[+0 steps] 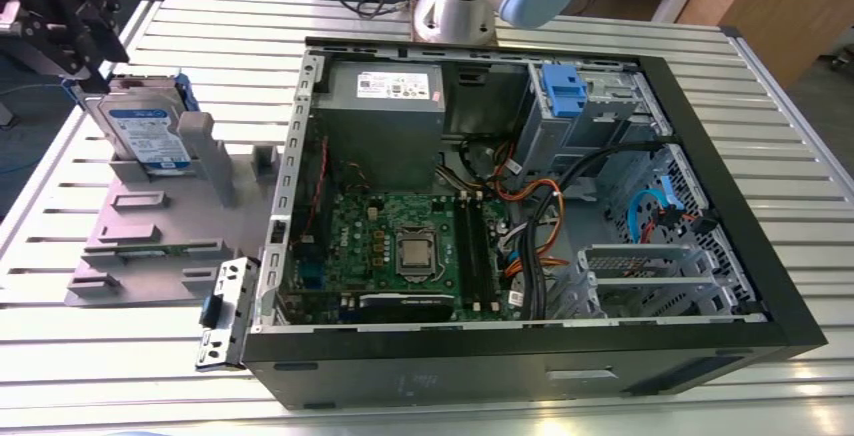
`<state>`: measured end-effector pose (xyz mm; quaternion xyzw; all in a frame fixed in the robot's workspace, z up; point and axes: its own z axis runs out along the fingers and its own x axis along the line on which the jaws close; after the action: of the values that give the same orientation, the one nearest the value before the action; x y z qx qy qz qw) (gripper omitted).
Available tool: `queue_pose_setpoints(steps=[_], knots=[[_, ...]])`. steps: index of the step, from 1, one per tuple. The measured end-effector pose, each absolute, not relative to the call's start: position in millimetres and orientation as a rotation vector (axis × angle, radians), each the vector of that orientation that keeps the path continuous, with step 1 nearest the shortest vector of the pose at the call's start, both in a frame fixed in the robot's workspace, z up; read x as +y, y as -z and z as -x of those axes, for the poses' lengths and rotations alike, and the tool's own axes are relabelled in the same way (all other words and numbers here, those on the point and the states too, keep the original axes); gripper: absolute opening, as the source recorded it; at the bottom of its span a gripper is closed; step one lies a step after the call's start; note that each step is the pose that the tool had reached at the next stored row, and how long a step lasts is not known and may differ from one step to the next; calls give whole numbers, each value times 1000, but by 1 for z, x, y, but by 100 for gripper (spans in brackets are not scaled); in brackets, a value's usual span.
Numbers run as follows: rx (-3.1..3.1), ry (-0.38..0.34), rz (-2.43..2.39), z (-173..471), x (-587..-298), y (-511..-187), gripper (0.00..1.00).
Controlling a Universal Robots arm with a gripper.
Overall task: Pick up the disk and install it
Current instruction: 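Pick up the disk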
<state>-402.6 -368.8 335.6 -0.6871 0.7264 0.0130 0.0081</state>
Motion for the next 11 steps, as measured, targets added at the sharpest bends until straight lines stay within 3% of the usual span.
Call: queue_pose_setpoints(steps=[11], knots=[[2288, 1, 2165, 407, -364, -333, 53]])
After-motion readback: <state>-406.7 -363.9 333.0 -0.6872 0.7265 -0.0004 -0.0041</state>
